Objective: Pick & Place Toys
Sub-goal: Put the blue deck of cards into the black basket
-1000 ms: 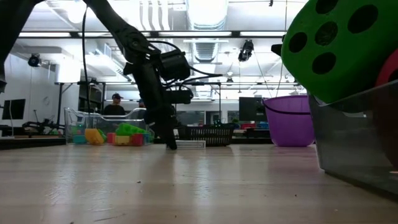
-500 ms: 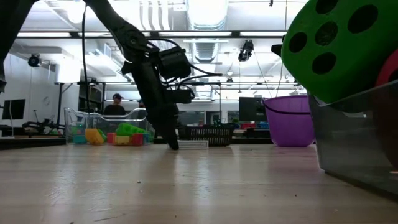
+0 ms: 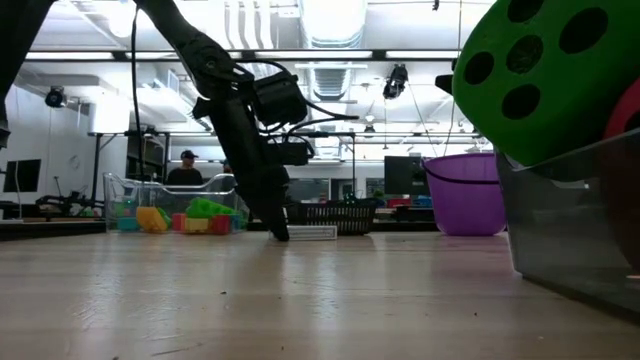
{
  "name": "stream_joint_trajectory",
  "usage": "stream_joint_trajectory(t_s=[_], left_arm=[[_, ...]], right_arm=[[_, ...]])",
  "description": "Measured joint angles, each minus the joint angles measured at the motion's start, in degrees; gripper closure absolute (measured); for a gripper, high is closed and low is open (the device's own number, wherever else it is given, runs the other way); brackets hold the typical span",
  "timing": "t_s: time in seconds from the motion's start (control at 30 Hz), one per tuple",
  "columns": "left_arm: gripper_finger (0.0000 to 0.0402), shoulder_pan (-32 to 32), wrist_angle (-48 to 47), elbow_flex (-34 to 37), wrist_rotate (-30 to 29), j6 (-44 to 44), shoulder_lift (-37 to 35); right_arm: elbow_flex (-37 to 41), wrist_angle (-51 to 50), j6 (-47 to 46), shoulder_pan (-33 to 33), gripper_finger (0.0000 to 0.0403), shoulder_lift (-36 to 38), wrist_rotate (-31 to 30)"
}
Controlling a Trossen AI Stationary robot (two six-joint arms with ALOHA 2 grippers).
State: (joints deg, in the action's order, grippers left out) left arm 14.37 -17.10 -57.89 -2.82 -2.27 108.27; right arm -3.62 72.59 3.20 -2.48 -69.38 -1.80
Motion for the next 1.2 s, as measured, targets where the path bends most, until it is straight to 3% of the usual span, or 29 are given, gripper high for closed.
stream_joint_trajectory(t_s=[0.33,1.2], left_arm=[[0.0091,-0.1,0.6,0.2,-0.2,1.1,0.0],[0.0104,-2.0,3.4,0.4,-1.3,2.7,-1.0]], right_arm=[[0.0,-0.3,-0.9,0.0,0.0151,0.0,-2.1],[0.0,-1.8,-1.5,0.0,0.0151,0.0,-2.1]])
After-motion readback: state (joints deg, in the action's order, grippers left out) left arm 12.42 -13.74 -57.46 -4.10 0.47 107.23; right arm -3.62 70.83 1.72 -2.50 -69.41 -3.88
